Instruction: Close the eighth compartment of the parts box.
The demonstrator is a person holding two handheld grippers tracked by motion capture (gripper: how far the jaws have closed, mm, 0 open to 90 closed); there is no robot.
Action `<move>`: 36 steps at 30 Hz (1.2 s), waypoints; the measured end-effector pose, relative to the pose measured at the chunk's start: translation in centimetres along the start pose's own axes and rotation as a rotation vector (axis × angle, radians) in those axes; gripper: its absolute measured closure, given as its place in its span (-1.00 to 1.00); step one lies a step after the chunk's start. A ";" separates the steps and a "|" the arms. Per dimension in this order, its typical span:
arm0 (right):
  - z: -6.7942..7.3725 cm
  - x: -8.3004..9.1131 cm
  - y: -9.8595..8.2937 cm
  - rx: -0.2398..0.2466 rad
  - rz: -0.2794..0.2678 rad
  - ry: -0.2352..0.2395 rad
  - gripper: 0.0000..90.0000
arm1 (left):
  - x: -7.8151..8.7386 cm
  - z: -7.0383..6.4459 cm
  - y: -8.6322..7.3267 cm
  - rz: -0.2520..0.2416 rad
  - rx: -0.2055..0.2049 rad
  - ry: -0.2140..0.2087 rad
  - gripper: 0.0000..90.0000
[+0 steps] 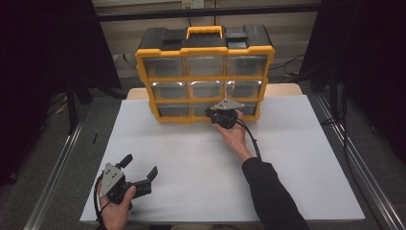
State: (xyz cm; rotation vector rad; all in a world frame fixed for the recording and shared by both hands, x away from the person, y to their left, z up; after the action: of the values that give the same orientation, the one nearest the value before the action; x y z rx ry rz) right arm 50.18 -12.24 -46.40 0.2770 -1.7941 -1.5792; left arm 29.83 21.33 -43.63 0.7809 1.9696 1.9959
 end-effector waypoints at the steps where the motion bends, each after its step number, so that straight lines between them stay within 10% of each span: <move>1: 0.1 0.2 -0.1 -0.002 -0.003 -0.001 0.78 | 0.0 0.0 0.0 -0.003 0.004 0.000 -0.95; 21: 1.1 3.8 -0.8 -0.086 -0.016 0.024 -0.66 | 0.2 0.1 -0.1 -0.011 0.009 -0.002 -0.95; 36: 0.3 7.9 -1.6 -0.115 -0.059 -0.061 -0.97 | 0.2 0.1 -0.1 -0.004 0.006 0.002 -0.95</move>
State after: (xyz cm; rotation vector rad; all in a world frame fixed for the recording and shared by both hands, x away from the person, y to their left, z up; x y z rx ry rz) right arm 43.80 -17.03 -45.00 0.2308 -1.7470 -1.7426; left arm 29.70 21.56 -43.66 0.7766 1.9770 1.9905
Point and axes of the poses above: each handheld gripper's, and its own axes: x roughly backward along the jaws, y roughly out of its top, z roughly to its left, the point moved 1 cm from there along -x, roughly forward along the jaws, and after that the axes turned 1 degree about y, right-handed, at the moved point
